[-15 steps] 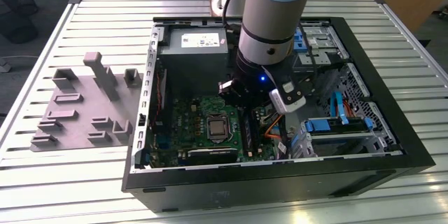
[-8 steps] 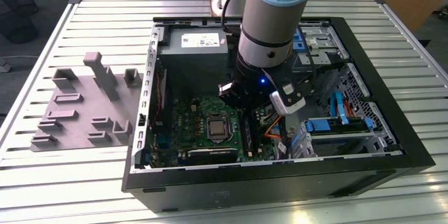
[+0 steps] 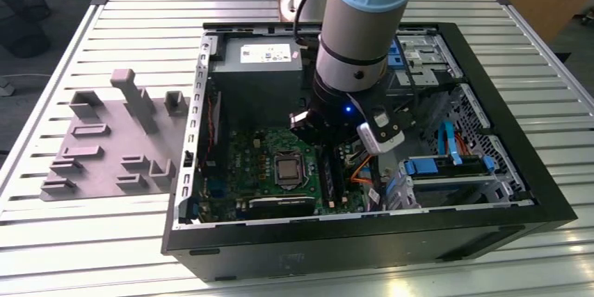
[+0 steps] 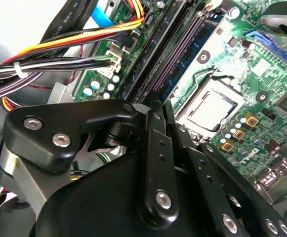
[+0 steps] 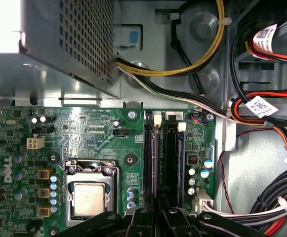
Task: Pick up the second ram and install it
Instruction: 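Insert the second ram into the second slot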
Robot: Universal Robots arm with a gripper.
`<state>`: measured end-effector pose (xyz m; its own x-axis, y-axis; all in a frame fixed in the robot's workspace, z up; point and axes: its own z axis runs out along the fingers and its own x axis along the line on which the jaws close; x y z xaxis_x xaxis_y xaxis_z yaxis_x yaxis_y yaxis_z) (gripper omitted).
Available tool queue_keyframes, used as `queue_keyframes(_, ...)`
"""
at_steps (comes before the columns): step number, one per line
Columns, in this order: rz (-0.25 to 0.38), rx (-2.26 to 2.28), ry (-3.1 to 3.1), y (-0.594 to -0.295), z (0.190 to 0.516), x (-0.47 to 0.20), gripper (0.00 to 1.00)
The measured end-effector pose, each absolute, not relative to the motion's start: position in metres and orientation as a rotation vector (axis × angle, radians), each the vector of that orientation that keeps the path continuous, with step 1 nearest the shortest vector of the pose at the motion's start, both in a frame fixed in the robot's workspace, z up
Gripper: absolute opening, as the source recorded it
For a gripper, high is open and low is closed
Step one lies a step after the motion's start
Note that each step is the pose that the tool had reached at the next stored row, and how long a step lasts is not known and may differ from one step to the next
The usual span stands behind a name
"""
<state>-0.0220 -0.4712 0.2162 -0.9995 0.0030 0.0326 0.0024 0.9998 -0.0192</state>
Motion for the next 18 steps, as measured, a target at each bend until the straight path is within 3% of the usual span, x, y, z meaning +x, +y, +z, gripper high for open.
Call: queue_keyframes(18,0.030,-0.004,-3.104,-0.4716,0.2123,-0.0219,0.14)
